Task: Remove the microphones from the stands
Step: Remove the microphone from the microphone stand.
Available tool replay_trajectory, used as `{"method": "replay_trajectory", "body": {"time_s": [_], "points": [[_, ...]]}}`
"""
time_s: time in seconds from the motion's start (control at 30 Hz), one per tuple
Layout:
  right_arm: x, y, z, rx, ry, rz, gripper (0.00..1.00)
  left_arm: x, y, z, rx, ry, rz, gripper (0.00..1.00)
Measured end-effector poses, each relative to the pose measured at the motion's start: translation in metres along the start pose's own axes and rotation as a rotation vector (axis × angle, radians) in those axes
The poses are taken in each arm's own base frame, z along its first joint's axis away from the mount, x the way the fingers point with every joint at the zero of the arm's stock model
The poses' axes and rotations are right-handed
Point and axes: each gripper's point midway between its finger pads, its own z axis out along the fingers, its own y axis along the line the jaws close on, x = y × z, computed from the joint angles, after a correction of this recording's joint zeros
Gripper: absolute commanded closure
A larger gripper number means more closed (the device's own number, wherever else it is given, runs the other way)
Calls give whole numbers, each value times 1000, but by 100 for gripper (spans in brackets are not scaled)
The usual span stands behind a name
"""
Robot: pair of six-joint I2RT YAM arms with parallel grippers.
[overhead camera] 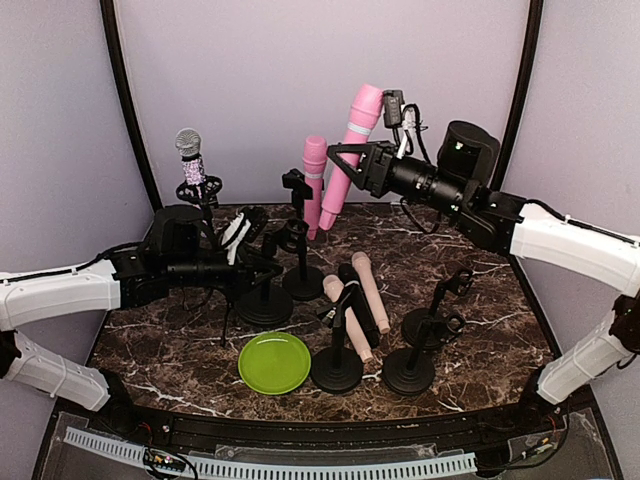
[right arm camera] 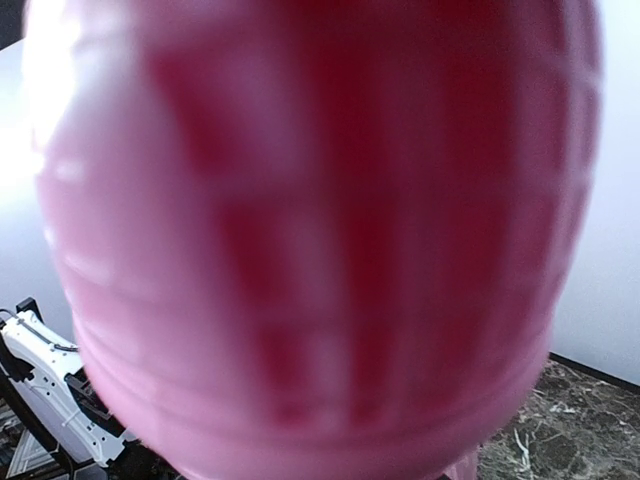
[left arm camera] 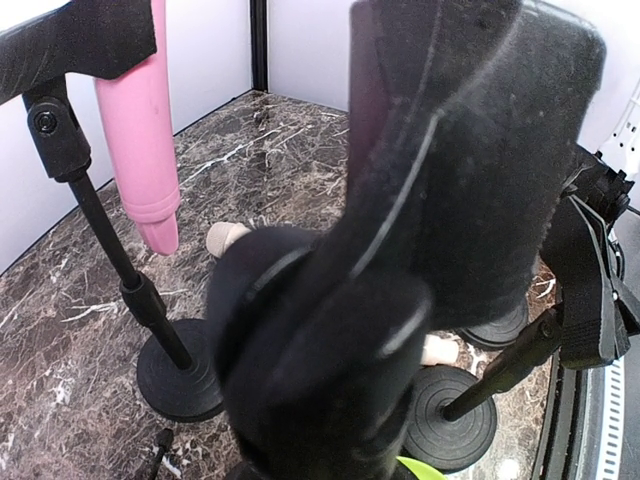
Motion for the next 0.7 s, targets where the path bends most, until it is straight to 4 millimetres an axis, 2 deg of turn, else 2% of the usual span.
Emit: {"method": "replay_trajectory", "body": {"time_s": [0.13,0.2,0.27,0.37,0.47,0.53,0.6,0.7], "points": [[-9,-15,-14,103,3,-36,93,0,2,0,-14,0,-3,100],[-9,-33,-22,169,21,-38,94,-1,5,-1,-30,-2,-16,100],[-3,-59,-30,253,58,-30,93,-4,8,-5,-53,-14,-34,100],[20,-98,-44,381,159,-5,93,-14,13,-18,-100,-49,-43,100],[46,-130,-58,486,266,16,93,-25,20,-37,-170,-101,-52,100],[63,-148,-65,541,333,31,92,-25,26,-50,-227,-131,-76,100],[81,-165,-71,588,407,47,92,-17,31,-60,-270,-144,-108,100],[103,-184,-73,633,499,61,92,17,42,-69,-356,-118,-181,100]]}}
